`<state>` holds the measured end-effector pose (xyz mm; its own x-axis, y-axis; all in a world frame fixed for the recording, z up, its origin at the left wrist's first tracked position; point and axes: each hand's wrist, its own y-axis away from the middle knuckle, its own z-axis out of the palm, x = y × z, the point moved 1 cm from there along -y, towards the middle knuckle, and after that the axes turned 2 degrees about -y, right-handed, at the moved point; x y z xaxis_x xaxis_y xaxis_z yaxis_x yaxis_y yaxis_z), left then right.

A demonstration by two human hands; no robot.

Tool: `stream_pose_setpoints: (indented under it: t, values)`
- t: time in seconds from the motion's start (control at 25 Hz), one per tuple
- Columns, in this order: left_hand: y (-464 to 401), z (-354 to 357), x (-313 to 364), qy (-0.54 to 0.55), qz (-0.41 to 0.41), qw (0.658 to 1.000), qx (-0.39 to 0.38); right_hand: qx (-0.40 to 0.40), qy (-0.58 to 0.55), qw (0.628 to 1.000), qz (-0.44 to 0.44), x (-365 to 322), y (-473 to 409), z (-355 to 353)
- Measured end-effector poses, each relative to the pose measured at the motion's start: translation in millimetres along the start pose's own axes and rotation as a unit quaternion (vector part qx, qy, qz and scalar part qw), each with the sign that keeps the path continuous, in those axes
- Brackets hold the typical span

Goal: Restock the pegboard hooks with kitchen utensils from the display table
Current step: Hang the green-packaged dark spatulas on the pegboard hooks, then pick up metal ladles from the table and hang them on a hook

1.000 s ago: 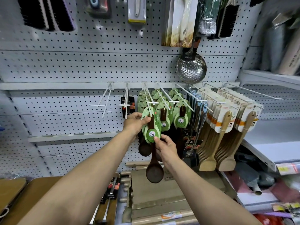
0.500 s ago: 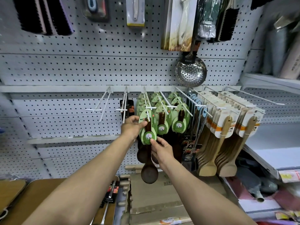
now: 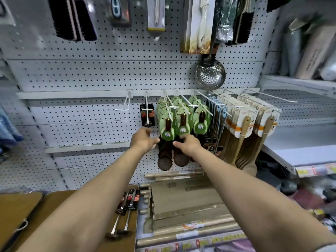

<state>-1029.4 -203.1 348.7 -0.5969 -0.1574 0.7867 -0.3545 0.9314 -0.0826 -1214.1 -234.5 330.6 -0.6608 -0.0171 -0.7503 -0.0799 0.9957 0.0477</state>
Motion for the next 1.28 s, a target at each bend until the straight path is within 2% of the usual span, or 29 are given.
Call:
stream_pose_setpoints:
  t: [0.12,0.2,0.36,0.52,0.72,0.88,1.12,1.28]
  values:
    - [19.4,-36.6,-1.7,-0.108,0.076,0.991,0.002,0.018,0.171,0.982,-0.080,-37.4,27.0,-14.6]
    - [36.1,-69.6,-3.8,-0.192,0.131,0.972,0.020,0.031,0.237,0.964,-0.117,-63.2,48.7,-12.4]
    - [64.6,-139.5,-17.0,-0.274,0.202,0.939,0.057,0.073,0.318,0.925,-0.197,-113.4,94.2,3.7]
    - [80.7,-194.1,-43.5,-0.310,0.235,0.918,0.076,0.100,0.332,0.903,-0.255,-154.0,131.1,35.8]
    - [89.3,-241.2,-92.0,-0.334,0.236,0.908,0.089,0.093,0.311,0.900,-0.291,-187.7,153.6,96.5]
    - [84.8,-245.5,-125.8,-0.337,0.226,0.911,0.073,0.067,0.289,0.912,-0.283,-194.6,150.0,138.1]
    - [46.4,-205.9,-179.2,-0.333,0.177,0.926,0.028,-0.009,0.277,0.932,-0.232,-165.4,100.9,200.9]
    - [0.6,-148.9,-228.8,-0.316,0.108,0.942,-0.030,-0.078,0.269,0.942,-0.186,-115.3,36.3,247.4]
